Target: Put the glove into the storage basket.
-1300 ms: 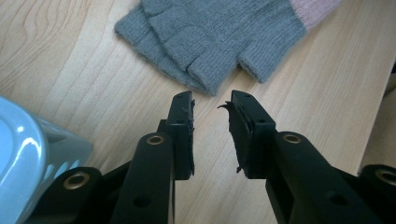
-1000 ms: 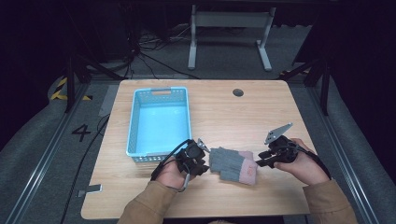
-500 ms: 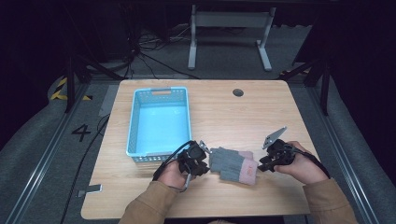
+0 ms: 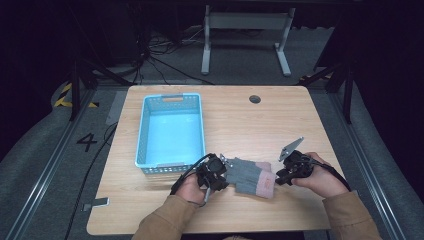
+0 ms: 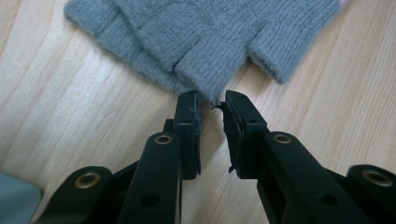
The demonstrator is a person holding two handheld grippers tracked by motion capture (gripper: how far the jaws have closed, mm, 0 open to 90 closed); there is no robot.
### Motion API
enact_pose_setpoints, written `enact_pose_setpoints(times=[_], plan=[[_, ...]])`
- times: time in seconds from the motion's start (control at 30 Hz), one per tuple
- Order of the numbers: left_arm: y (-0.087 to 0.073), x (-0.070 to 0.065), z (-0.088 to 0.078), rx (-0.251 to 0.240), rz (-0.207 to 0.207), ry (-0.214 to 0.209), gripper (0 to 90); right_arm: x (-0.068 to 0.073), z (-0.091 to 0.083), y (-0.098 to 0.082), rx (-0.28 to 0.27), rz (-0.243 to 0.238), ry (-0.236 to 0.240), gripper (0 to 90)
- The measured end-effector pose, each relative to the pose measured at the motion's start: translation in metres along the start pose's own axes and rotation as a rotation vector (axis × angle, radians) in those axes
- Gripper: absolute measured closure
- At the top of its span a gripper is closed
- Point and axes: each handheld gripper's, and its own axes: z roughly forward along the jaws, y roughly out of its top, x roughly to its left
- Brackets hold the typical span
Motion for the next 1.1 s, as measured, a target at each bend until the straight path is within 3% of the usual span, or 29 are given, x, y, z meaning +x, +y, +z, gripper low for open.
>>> enact_pose_setpoints(times=[0.2,0.47,0.6,0.73,1.1], plan=[[0.003,-0.002,0.001,-0.003,-0.001,0.012,76.4,0.002,0.001,0.0,0.003,-0.006,-0.006,67.7],[0.007,-0.005,-0.001,-0.016,0.003,0.022,85.1,0.007,0.0,0.003,-0.006,-0.035,0.009,69.5],[0.008,-0.007,-0.002,-0.02,0.004,0.029,86.9,0.009,-0.001,0.005,-0.005,-0.037,0.002,81.7],[0.008,-0.01,-0.007,-0.036,0.013,0.029,87.4,0.012,-0.007,0.007,-0.008,-0.034,-0.01,86.2],[0.006,-0.017,-0.025,-0.082,0.026,0.025,87.5,0.007,-0.024,0.013,-0.1,0.008,-0.061,87.0]])
